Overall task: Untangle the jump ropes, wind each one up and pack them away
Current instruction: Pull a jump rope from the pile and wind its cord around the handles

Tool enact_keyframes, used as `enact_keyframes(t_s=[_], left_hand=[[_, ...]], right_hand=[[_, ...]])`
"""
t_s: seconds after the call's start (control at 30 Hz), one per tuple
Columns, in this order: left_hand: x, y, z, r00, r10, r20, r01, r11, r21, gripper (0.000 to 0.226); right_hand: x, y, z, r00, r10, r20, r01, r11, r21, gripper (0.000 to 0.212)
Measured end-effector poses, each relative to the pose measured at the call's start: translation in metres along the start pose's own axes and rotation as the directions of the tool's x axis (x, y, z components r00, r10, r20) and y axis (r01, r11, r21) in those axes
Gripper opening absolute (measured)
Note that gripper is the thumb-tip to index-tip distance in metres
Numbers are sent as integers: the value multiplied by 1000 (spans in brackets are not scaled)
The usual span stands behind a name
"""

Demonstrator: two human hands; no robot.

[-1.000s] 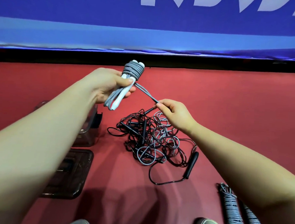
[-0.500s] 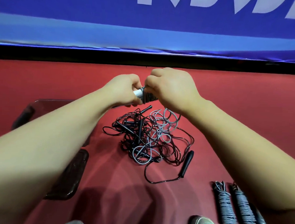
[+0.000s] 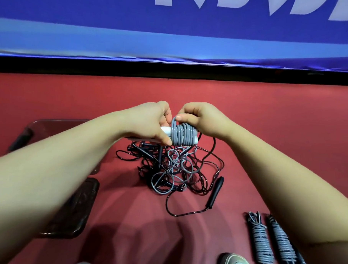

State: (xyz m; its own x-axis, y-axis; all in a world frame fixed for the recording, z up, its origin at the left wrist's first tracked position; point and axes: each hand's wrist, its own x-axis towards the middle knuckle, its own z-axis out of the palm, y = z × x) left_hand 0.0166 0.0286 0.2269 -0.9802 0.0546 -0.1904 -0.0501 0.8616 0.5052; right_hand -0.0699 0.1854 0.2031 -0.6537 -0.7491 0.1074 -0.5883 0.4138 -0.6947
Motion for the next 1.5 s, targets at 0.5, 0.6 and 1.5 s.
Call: enact_keyframes(t_s=[0.5,0.6,1.5], left_hand=[[-4,22,-12,984,-104,-148,-17,760,-649,26],[0,12,-15,969,-198,-150,23,673,-740,26],[13,-15,-8,904,-365,-224,-40,449,-893,31]], right_hand=[[-5,6,22,994,105,31,-110,966,235,24],[3,-5,35,986,161,-42,-146,957,251,24],[4,5,40,965,198,-170,-181,977,113,12]])
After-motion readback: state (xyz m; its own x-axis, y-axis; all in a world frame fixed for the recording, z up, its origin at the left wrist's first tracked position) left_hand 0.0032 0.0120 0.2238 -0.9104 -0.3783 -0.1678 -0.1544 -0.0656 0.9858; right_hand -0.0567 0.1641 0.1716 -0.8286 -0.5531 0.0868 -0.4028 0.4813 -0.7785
